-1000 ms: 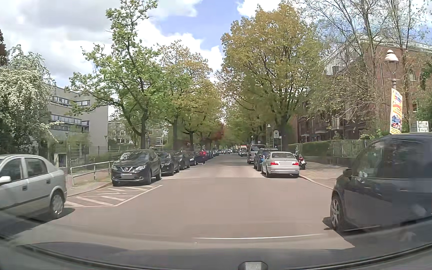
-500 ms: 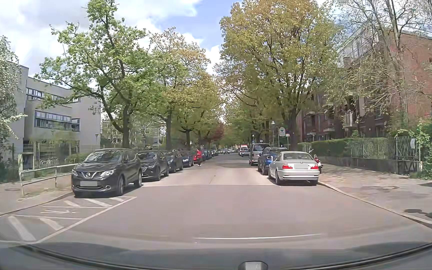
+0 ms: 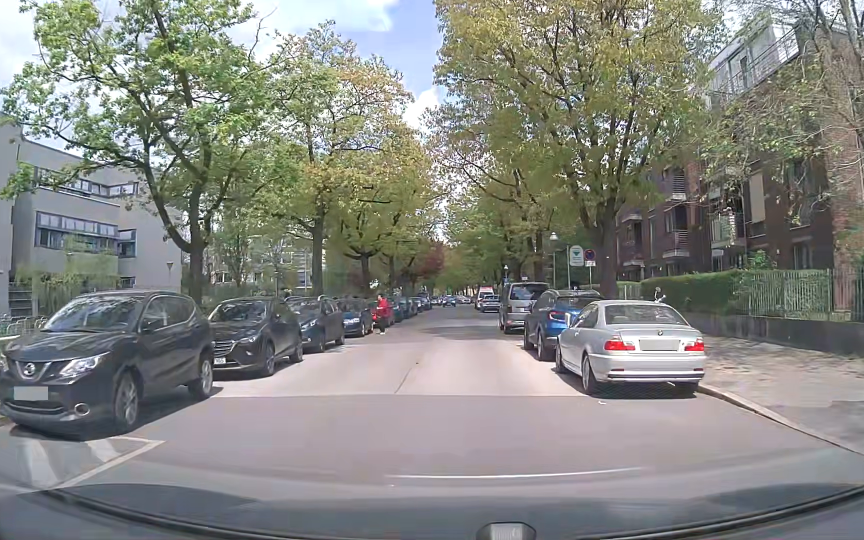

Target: Follow the waypoints while adhering to traffic rules and regulations

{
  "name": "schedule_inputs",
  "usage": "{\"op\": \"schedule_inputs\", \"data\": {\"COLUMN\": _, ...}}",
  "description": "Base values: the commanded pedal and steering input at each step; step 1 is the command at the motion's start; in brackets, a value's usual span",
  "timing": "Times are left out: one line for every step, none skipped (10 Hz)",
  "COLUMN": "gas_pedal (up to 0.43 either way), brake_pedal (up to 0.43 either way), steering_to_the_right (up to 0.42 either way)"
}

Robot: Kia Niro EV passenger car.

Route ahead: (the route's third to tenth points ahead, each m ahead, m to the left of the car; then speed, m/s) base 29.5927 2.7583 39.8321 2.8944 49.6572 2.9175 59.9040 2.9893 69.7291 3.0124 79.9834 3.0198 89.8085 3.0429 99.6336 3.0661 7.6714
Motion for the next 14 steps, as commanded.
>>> {"op": "schedule_inputs", "data": {"gas_pedal": 0.098, "brake_pedal": 0.018, "steering_to_the_right": 0.005}}
{"op": "schedule_inputs", "data": {"gas_pedal": 0.098, "brake_pedal": 0.018, "steering_to_the_right": 0.005}}
{"op": "schedule_inputs", "data": {"gas_pedal": 0.098, "brake_pedal": 0.018, "steering_to_the_right": 0.005}}
{"op": "schedule_inputs", "data": {"gas_pedal": 0.098, "brake_pedal": 0.018, "steering_to_the_right": 0.003}}
{"op": "schedule_inputs", "data": {"gas_pedal": 0.098, "brake_pedal": 0.018, "steering_to_the_right": 0.002}}
{"op": "schedule_inputs", "data": {"gas_pedal": 0.098, "brake_pedal": 0.018, "steering_to_the_right": 0.001}}
{"op": "schedule_inputs", "data": {"gas_pedal": 0.098, "brake_pedal": 0.018, "steering_to_the_right": 0.001}}
{"op": "schedule_inputs", "data": {"gas_pedal": 0.098, "brake_pedal": 0.018, "steering_to_the_right": 0.001}}
{"op": "schedule_inputs", "data": {"gas_pedal": 0.098, "brake_pedal": 0.018, "steering_to_the_right": 0.001}}
{"op": "schedule_inputs", "data": {"gas_pedal": 0.098, "brake_pedal": 0.018, "steering_to_the_right": 0.001}}
{"op": "schedule_inputs", "data": {"gas_pedal": 0.079, "brake_pedal": 0.018, "steering_to_the_right": 0.001}}
{"op": "schedule_inputs", "data": {"gas_pedal": 0.079, "brake_pedal": 0.018, "steering_to_the_right": 0.001}}
{"op": "schedule_inputs", "data": {"gas_pedal": 0.079, "brake_pedal": 0.018, "steering_to_the_right": 0.001}}
{"op": "schedule_inputs", "data": {"gas_pedal": 0.079, "brake_pedal": 0.018, "steering_to_the_right": 0.001}}
